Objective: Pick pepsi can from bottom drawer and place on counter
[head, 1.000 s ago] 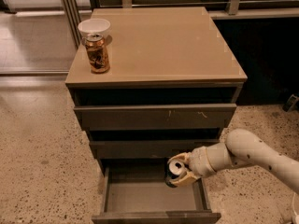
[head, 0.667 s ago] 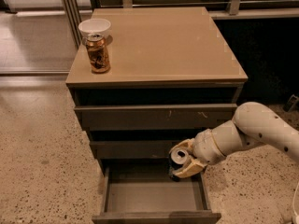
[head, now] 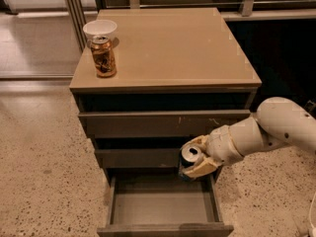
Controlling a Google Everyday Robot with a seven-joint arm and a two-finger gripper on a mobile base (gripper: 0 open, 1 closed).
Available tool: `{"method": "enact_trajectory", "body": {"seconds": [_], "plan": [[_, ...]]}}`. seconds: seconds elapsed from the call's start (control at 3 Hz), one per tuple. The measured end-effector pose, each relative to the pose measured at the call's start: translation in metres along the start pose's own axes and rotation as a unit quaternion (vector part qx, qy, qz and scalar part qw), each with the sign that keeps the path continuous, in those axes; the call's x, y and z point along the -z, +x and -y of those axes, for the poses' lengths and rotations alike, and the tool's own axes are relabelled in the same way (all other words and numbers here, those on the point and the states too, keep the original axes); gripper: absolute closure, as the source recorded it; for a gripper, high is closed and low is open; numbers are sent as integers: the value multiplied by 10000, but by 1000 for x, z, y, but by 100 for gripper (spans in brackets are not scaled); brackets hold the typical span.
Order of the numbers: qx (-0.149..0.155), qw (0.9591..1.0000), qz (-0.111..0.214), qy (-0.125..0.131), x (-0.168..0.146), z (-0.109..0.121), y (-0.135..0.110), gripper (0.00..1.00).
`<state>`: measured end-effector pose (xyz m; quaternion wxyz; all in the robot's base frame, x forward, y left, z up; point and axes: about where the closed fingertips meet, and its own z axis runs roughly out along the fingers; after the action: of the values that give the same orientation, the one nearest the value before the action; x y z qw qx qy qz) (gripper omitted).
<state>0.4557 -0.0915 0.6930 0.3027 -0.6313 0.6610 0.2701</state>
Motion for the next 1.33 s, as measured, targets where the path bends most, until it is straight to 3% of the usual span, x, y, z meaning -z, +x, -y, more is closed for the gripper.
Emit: {"method": "enact_trajectory", "body": {"seconds": [0.33,0.67,1.0,1.33], "plan": [[-277,9986,76,444,51,22,-70,100],[-277,9986,77,444,51,22,-70,100],[-482,9965,301,619,67,31,-88,100],[-726,9918,524,910,112,49,-142,100]]}}
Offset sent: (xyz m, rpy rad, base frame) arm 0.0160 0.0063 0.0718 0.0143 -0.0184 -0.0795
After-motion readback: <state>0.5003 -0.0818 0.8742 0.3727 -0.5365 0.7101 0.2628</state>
